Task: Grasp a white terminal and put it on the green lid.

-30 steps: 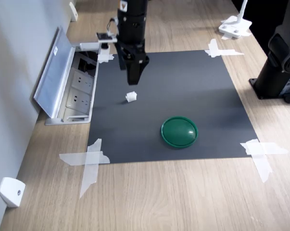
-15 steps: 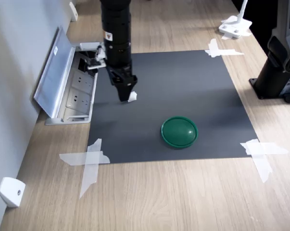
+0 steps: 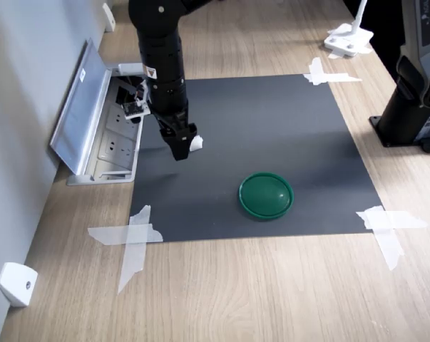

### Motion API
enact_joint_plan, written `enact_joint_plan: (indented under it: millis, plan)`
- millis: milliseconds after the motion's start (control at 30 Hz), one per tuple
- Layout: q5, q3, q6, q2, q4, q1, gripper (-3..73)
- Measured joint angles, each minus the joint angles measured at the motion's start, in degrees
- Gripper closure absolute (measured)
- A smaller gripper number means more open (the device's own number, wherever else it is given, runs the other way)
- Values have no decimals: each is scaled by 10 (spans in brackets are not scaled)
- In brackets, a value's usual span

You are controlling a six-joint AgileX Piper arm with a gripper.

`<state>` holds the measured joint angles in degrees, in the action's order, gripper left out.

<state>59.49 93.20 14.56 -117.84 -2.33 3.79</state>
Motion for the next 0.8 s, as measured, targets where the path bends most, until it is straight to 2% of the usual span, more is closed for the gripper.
enact_joint_plan:
  millis: [533, 800]
  plan:
    - [14, 4, 6, 10, 4, 0, -17]
    - [14, -42, 6, 45, 26, 0, -16]
